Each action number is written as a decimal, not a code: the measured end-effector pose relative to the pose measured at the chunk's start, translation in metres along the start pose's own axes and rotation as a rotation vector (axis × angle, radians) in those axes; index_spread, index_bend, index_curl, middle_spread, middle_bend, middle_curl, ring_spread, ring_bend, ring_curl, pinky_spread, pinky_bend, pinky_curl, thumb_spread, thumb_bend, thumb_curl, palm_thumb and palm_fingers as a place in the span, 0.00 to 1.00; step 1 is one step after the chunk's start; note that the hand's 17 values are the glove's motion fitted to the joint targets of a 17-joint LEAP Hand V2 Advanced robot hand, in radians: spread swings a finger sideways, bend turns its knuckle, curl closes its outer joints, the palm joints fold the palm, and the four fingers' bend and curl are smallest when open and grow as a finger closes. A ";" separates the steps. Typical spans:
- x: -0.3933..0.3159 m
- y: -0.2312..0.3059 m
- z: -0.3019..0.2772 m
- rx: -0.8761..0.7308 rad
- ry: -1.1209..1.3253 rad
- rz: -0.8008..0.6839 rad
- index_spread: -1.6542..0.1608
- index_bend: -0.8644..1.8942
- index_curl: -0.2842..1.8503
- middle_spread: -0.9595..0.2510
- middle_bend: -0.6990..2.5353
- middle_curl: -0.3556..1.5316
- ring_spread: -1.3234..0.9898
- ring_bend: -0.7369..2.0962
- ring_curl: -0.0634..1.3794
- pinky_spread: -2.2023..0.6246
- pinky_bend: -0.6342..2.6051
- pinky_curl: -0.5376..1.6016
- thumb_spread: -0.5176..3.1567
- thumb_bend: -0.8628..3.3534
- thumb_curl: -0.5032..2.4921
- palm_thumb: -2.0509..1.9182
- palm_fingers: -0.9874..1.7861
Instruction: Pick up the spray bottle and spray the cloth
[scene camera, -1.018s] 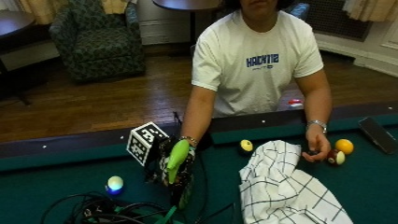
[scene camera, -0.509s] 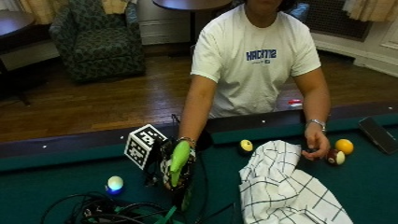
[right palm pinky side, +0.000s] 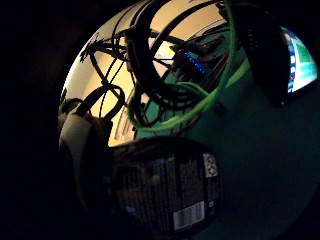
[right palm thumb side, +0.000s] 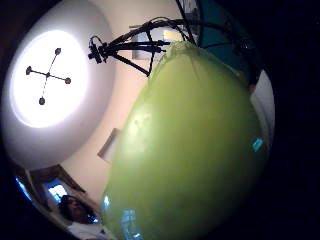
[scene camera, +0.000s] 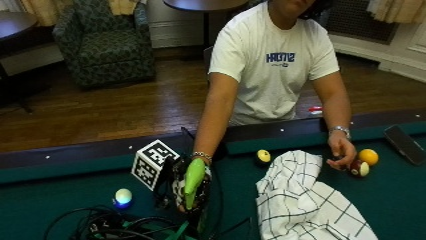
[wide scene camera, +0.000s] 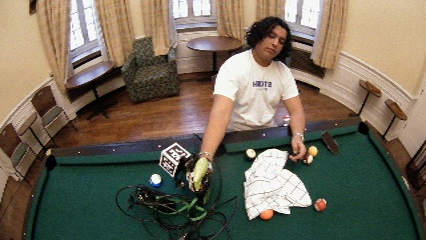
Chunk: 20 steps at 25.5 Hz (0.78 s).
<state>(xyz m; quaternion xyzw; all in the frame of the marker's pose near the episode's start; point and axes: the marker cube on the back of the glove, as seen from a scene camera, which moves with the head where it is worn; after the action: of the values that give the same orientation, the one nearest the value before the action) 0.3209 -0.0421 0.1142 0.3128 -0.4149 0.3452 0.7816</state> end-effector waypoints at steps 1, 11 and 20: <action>0.000 -0.001 0.001 -0.002 -0.002 -0.001 0.76 0.49 0.40 0.63 0.44 0.49 0.48 0.51 0.39 0.68 0.32 0.45 0.20 0.20 0.40 0.75 0.86; -0.008 -0.010 0.005 -0.102 -0.003 -0.007 0.76 0.50 0.40 0.63 0.45 0.49 0.48 0.52 0.39 0.68 0.33 0.45 0.19 0.20 0.41 0.75 0.85; -0.104 -0.022 -0.016 -0.445 -0.103 -0.105 0.77 0.49 0.41 0.64 0.44 0.49 0.48 0.52 0.39 0.68 0.33 0.46 0.19 0.20 0.41 0.75 0.85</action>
<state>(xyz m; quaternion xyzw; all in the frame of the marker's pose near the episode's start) 0.3021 -0.0709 0.0125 0.1712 -0.5033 0.1880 0.8259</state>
